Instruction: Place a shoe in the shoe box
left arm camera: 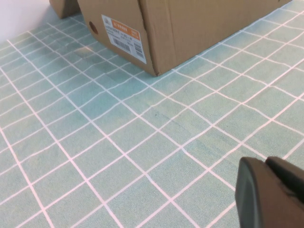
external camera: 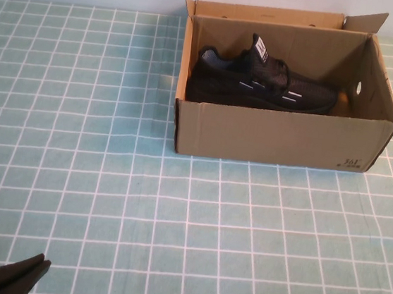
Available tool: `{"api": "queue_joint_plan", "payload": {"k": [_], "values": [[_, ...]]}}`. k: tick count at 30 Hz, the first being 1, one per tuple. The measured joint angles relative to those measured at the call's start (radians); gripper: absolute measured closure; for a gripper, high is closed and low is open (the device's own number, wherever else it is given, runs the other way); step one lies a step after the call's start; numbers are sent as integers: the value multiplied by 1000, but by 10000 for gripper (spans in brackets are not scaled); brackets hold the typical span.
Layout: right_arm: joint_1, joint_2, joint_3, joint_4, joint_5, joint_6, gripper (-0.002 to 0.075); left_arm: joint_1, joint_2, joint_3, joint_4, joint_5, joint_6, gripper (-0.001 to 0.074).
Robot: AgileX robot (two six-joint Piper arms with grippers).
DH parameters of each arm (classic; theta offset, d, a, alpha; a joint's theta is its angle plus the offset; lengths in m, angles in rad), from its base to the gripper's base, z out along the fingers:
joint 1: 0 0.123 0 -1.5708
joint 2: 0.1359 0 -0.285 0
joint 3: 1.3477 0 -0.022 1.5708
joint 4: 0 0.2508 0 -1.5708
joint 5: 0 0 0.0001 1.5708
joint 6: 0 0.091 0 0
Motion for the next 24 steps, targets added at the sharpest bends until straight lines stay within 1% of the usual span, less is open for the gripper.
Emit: {"api": "queue_joint_plan", "payload": {"k": [5, 12, 24], "values": [[0, 0, 0, -7, 0, 0, 726, 0, 0, 0, 0, 0, 0, 738], [0, 0, 0, -136, 2, 0, 726, 0, 0, 0, 0, 0, 0, 738], [0, 0, 0, -216, 22, 0, 726, 0, 0, 0, 0, 0, 0, 738]]}}
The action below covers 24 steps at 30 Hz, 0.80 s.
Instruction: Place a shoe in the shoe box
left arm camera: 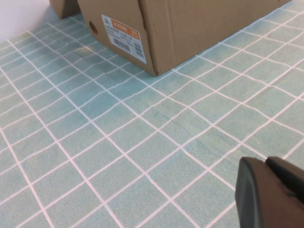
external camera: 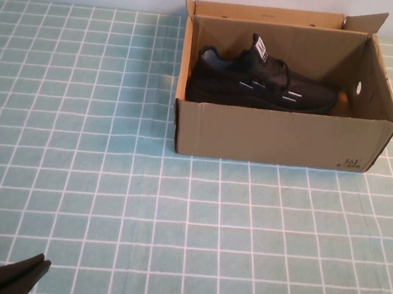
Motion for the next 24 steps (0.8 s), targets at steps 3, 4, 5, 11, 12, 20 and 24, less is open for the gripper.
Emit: {"api": "queue_joint_plan", "payload": {"k": [3, 4, 5, 11, 12, 20, 24], "values": [[0, 0, 0, -3, 0, 0, 726, 0, 0, 0, 0, 0, 0, 738], [0, 0, 0, -3, 0, 0, 726, 0, 0, 0, 0, 0, 0, 738], [0, 0, 0, -5, 0, 0, 726, 0, 0, 0, 0, 0, 0, 738], [0, 0, 0, -6, 2, 0, 726, 0, 0, 0, 0, 0, 0, 738], [0, 0, 0, -6, 2, 0, 726, 0, 0, 0, 0, 0, 0, 738], [-51, -4, 0, -117, 2, 0, 726, 0, 0, 0, 0, 0, 0, 738], [-246, -11, 15, -124, -40, 0, 726, 0, 0, 0, 0, 0, 0, 738]]}}
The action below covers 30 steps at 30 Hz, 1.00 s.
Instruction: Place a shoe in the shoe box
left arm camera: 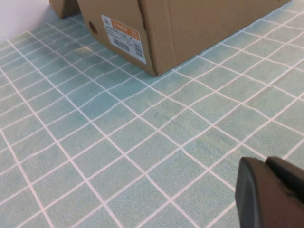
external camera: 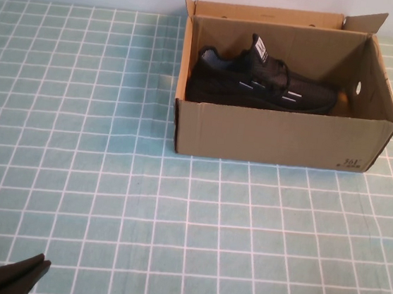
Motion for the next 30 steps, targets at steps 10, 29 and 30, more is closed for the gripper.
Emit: {"api": "queue_joint_plan", "payload": {"k": [10, 29, 30], "values": [[-378, -99, 130, 55, -201, 0, 726, 0, 0, 0, 0, 0, 0, 738], [-356, -104, 132, 80, -199, 0, 726, 0, 0, 0, 0, 30, 0, 738], [-356, -104, 132, 83, -197, -11, 726, 0, 0, 0, 0, 30, 0, 738]]}}
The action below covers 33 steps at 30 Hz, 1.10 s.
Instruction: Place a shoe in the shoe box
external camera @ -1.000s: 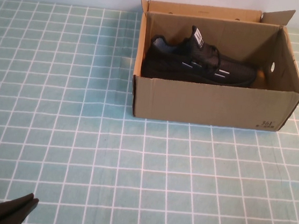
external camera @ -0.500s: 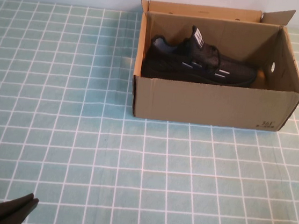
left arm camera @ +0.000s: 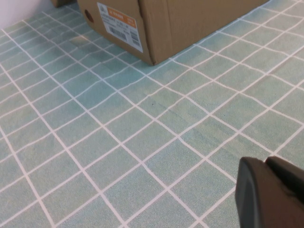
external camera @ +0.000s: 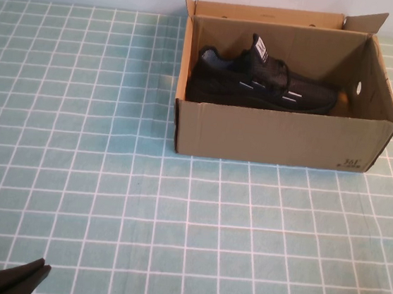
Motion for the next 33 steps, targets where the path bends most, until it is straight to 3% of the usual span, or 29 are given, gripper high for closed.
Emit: {"api": "queue_joint_plan", "payload": {"k": [9, 15, 33], "values": [[0, 0, 0, 238, 151, -273, 726, 0, 0, 0, 0, 3, 0, 738], [0, 0, 0, 241, 267, -284, 726, 0, 0, 0, 0, 4, 0, 738], [1, 0, 0, 241, 276, -285, 726, 0, 0, 0, 0, 4, 0, 738]]}}
